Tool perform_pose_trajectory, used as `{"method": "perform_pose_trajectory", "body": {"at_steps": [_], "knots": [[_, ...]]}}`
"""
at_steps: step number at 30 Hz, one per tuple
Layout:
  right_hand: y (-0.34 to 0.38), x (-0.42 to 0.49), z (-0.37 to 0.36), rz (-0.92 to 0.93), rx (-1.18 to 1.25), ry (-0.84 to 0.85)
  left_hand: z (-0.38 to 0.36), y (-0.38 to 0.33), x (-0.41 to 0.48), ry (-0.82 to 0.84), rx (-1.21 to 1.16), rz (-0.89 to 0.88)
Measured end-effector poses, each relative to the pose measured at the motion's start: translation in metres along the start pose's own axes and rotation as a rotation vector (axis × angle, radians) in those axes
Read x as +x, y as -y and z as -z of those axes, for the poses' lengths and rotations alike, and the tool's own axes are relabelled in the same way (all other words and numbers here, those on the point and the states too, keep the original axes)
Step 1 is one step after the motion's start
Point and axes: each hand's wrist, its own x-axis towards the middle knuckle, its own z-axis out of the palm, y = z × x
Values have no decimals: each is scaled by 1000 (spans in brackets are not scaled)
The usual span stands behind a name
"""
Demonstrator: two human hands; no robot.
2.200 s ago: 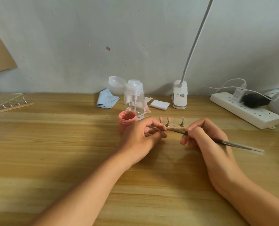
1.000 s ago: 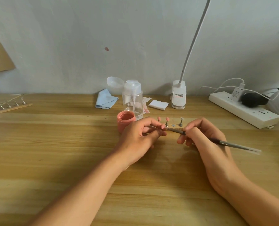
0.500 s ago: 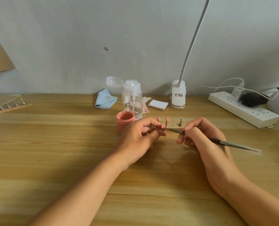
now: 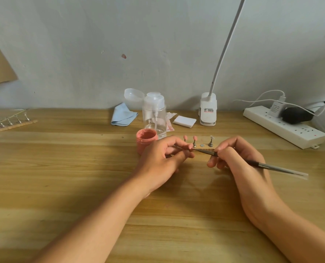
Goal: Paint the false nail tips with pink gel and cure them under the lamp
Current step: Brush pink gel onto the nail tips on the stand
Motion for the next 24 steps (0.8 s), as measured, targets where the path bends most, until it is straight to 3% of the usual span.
{"method": "perform_pose_trajectory", "body": {"at_steps": [24], "knots": [[0, 1, 3, 76, 24, -78, -1, -1, 1, -41, 21, -75]]}}
